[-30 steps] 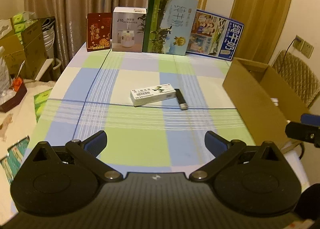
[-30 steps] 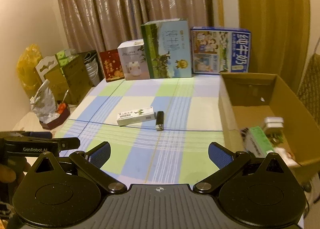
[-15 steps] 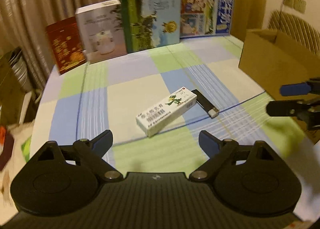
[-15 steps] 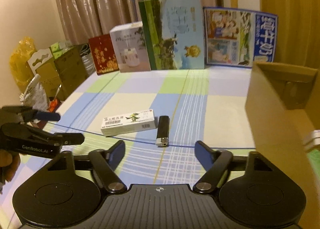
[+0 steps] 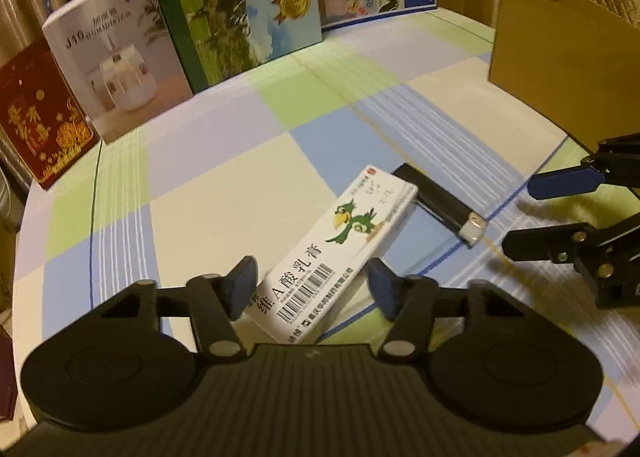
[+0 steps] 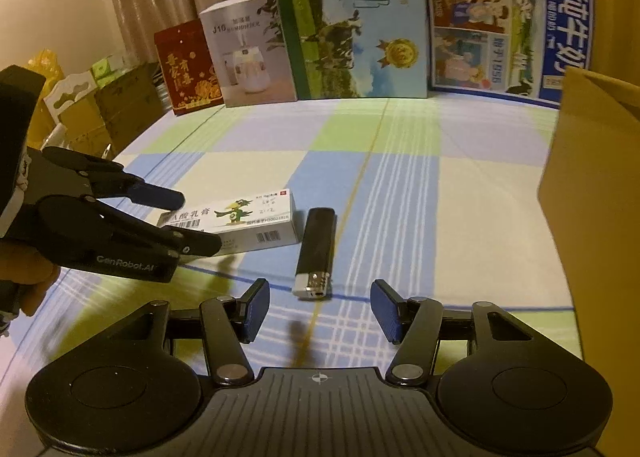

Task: Organize objects
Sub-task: 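Grasp the white ointment box with the left tool while the right tool grasps the black lighter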

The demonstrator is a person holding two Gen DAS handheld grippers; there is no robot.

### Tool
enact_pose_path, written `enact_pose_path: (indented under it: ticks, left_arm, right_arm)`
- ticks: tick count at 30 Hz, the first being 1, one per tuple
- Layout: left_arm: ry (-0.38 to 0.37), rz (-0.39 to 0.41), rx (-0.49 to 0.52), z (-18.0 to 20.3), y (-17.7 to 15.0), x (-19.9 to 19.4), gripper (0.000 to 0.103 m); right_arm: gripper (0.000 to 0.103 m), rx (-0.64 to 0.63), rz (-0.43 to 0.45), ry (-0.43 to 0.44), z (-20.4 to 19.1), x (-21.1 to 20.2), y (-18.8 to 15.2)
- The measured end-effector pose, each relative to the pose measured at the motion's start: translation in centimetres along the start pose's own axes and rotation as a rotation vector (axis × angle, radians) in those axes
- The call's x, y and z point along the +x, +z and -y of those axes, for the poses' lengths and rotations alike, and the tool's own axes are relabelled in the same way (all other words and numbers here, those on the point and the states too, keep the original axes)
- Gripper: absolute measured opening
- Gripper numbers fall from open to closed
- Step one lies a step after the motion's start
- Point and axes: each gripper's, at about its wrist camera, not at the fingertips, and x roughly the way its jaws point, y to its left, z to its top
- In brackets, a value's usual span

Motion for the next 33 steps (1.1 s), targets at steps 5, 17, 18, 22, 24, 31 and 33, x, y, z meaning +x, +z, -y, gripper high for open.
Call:
enact_pose_path:
  ticks: [5,17,18,22,24,31,33]
  left_arm:
    - [0.039,-0.033,-0.108,0.2,-0.4,-1.2,0.046]
    - [0.024,-0.022,-0.085,1.7,-0.6,-0.3,0.039]
    - [0.025,-0.025,-0.090,1.9,-0.7,-0.4,0.036]
    - [0.039,-0.040,-0.159,3.0,-1.7,-1.7,0.033]
    - [0.049,-0.045,-0.193,4.0,-2.7,-2.8,0.033]
    - [0.076,-0.016,-0.249,7.9,-6.2,-6.4,0.033]
    - [0.086,0.005,-0.244,8.6,-6.8,-6.8,0.033]
  right_arm:
    - [0.045,-0.046,0.008,0.003,-0.7,1.9,0.4]
    - [0.020,-0.108,0.007,-0.066,-0.8,3.6,-0.1]
    - [0.020,-0.101,-0.003,-0.068,-0.7,3.3,-0.2]
    - [0.019,-0.055,-0.045,-0.067,-0.4,1.4,-1.1]
    - [0.019,-0.040,-0.065,-0.074,-0.4,0.1,-1.9]
    - [0.019,-0.048,-0.091,-0.099,-1.2,-4.1,-5.6]
    - [0.020,-0.052,-0.071,-0.091,-1.2,-4.6,-6.3]
